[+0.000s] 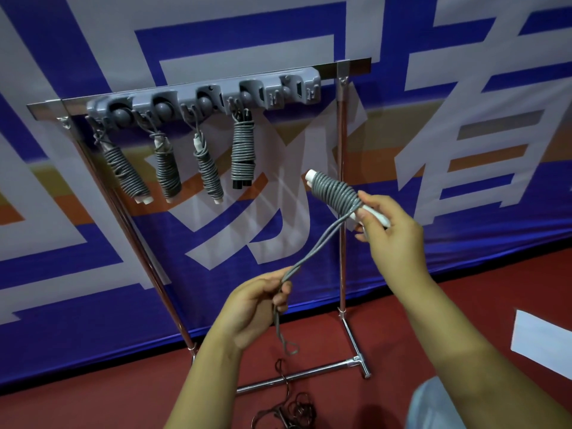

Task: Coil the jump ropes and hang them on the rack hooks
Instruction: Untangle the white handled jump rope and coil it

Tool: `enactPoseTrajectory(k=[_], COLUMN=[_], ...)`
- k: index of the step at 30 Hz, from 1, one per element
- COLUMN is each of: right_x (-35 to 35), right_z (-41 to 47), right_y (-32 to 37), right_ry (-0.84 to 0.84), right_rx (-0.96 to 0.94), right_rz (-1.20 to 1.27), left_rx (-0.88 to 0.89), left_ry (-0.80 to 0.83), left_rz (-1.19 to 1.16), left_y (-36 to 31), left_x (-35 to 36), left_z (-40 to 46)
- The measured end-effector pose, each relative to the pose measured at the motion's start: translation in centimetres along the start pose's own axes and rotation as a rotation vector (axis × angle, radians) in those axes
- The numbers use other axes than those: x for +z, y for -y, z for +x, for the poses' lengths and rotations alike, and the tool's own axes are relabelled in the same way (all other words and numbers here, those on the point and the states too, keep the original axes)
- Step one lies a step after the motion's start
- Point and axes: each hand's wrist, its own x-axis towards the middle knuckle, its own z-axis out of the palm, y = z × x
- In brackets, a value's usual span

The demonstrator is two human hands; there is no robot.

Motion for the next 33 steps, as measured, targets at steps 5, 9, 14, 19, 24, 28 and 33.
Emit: enactPoseTrajectory(k=[5,9,14,19,24,28,33], right_x=[0.0,0.3,0.6,0.2,0.6,0.7,0.3], right_z=[0.8,0.9,0.6,0.2,-0.4,-0.3,0.9], right_y=[-0.2,-0.5,-0.1,0.7,1.0,0.4,-0.8], right_ry=[-0.009,0.017,0.033,0.048,0.072,0.051,-0.060], right_rx=[0.029,0.043,0.039,0.012,0.010,0.067,0.226], right_rz=[0.011,-0.030,-0.016,-0.042,-0.005,0.056,0.170], left_rx=[-0.089,-0.152,0.065,0.124,0.010,-0.080,-0.076], left_ry=[0.027,-0.087,-0.315,-0.509,-0.594,-0.461,-0.084], left_rz=[0.188,0.674,1.243,1.154,0.752,-0.379,-0.518], left_y=[0.3,0.0,0.3,0.2,-0.2,-1.6,-1.7], left_x=[0.0,1.2,2.3,2.0,0.9,0.4,-0.4], left_z=[-1.0,-1.0,0.4,0.8,1.1,1.3,-0.1])
